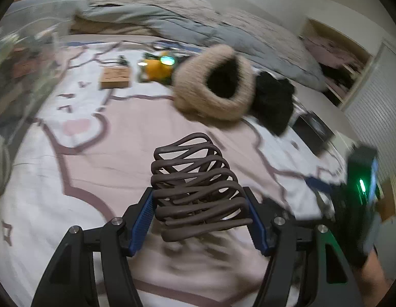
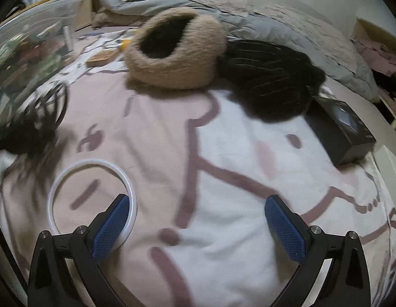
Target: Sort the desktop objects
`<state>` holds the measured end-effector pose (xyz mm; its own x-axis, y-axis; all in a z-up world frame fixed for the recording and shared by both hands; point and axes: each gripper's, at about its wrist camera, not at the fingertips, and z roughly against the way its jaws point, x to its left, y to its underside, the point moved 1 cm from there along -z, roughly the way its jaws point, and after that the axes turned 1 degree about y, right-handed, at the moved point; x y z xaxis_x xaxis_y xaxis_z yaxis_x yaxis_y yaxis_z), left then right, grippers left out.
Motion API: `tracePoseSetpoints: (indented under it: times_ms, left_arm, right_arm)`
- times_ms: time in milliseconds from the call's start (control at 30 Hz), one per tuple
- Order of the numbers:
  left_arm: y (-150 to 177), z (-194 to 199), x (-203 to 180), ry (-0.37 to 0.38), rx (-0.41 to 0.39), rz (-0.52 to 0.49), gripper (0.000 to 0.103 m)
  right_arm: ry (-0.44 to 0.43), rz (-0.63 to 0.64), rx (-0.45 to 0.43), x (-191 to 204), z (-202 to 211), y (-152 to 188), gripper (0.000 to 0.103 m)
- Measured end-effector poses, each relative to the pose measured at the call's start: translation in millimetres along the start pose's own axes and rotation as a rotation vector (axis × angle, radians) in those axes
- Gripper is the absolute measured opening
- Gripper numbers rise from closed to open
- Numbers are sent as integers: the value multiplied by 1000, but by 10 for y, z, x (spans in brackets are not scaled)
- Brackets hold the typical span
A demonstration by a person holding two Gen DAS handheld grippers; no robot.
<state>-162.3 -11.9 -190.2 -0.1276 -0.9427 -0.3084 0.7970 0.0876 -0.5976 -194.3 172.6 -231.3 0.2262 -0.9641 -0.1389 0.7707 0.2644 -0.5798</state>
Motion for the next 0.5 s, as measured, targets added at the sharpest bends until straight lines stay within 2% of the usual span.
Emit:
tracePoseSetpoints:
  times_ms: [67,133,200,267,500]
  left_arm:
    - [12,-43,-25,8,21,-9,66]
    - [11,-65,-26,-20,23,-21,73]
    - [-3,-51,-19,-88,1,-27,95]
    - [1,-25,0,-133,-26,-37,99]
    - [-25,-20,36,-187,-53,-83,102]
  right_arm:
    - [21,-29,11,-125,-38,-23,103]
    - [27,-71,31,-256,-92,-46,103]
    - [41,-113,50,-357,-145,-44,103]
    - [14,-159,67,-421,-188,-46,103]
    - [56,-149,46,-326,-203,-32,103]
